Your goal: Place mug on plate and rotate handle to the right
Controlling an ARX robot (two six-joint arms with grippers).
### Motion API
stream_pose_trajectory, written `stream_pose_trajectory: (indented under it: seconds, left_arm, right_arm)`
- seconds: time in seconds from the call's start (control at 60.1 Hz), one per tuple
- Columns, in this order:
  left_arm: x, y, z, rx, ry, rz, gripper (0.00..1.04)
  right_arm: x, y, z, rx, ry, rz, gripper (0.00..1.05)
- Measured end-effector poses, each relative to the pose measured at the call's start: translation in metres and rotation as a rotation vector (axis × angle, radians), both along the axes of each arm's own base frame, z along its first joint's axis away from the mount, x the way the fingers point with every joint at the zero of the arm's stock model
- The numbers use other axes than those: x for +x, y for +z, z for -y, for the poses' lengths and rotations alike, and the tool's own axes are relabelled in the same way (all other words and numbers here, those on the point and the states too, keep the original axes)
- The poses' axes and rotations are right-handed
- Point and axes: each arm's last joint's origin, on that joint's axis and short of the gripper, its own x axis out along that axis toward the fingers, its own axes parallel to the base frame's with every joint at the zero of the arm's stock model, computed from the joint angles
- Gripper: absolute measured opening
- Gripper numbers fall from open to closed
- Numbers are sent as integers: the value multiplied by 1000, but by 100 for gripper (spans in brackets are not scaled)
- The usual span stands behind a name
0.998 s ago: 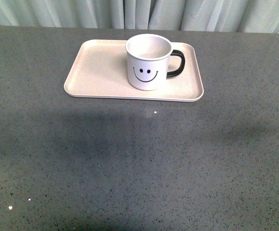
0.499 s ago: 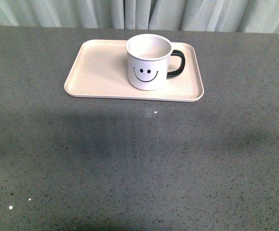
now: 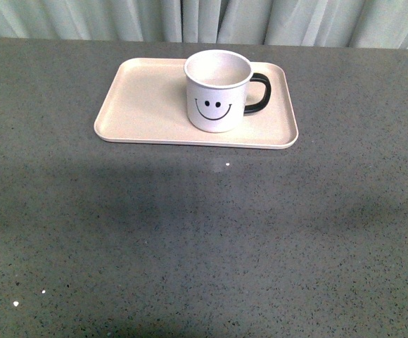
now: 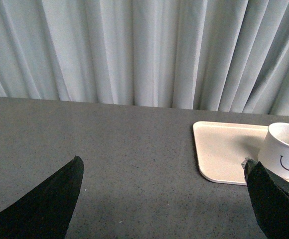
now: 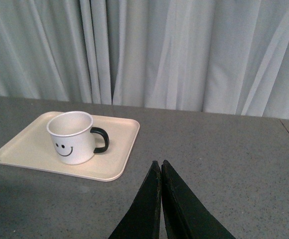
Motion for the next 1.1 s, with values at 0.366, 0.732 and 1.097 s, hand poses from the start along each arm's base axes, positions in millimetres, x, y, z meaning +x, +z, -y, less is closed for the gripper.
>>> stream_pose_trajectory:
  seconds: [0.366, 0.732, 1.097]
  left_arm:
    - [0, 0, 0, 0, 0, 0, 95]
    - [0, 0, 0, 0, 0, 0, 95]
    - [0, 0, 0, 0, 0, 0, 95]
  right_arm:
    - [-13, -5, 0, 0, -1, -35, 2]
    - [-16, -3, 0, 0, 0, -3, 29]
    - [-16, -3, 0, 0, 0, -3, 91]
